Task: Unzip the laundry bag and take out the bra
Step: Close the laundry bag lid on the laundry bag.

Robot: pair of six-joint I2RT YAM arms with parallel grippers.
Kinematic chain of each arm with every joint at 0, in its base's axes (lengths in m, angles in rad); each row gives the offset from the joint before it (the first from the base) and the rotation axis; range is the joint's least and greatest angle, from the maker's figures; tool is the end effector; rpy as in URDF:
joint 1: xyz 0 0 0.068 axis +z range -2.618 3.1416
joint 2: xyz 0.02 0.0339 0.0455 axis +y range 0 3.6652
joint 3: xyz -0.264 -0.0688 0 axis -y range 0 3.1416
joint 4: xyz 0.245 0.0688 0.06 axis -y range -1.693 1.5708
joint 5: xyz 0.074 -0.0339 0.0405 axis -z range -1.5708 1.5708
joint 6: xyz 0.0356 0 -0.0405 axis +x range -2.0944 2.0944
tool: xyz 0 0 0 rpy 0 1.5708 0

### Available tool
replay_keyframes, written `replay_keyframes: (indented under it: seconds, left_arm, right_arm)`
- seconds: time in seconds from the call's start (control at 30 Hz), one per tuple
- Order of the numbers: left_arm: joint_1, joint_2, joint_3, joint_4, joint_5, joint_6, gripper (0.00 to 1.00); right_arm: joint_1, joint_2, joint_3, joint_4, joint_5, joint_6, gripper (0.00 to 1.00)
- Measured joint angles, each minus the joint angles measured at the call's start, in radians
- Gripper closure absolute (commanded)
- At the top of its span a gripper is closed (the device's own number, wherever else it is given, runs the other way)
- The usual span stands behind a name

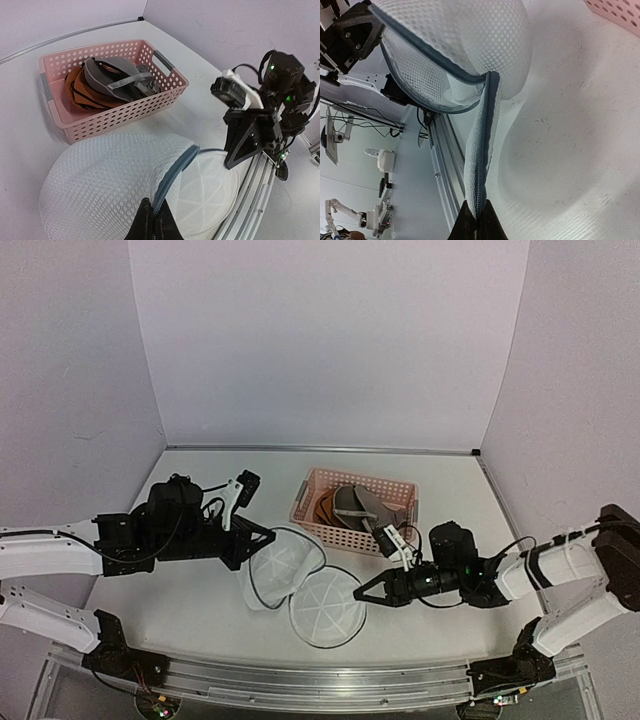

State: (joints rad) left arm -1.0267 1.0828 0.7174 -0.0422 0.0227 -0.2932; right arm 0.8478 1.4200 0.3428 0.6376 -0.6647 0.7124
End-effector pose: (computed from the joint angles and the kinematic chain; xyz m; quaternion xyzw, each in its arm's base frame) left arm 0.1272 -0.2118 0.2717 0.3054 0.7777 -0.3443 0.4282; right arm 0.1434 0.1957 0.1438 -0.2284 0.7844 0.5521 0.1664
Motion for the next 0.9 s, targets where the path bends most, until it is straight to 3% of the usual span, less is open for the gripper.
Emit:
replay_keyframes:
  seconds: [0.23,0.53,0.67,0.83,0.9]
  left_arm:
    - [0.000,0.010,0.000,-0.036,-0.024,-0.045,1.00]
    - [0.000,0.003,-0.014,-0.036,-0.057,-0.111,0.97]
    - [0.000,-0.014,-0.032,-0.034,-0.060,-0.138,0.88]
    - [0.000,-0.018,-0.048,-0.035,-0.057,-0.167,0.64]
    - [0.000,-0.018,-0.052,-0.035,-0.053,-0.174,0.60]
  right_arm:
    - [0.000,-0.197,0.270,-0.527,0.113,-0.201,1.00]
    - [0.000,-0.168,0.526,-1.009,0.254,-0.378,1.00]
    - [0.000,-0.140,0.632,-1.181,0.327,-0.446,1.00]
    - [0.000,-0.110,0.788,-1.340,0.405,-0.521,1.00]
    - [0.000,-0.095,0.838,-1.381,0.426,-0.544,1.00]
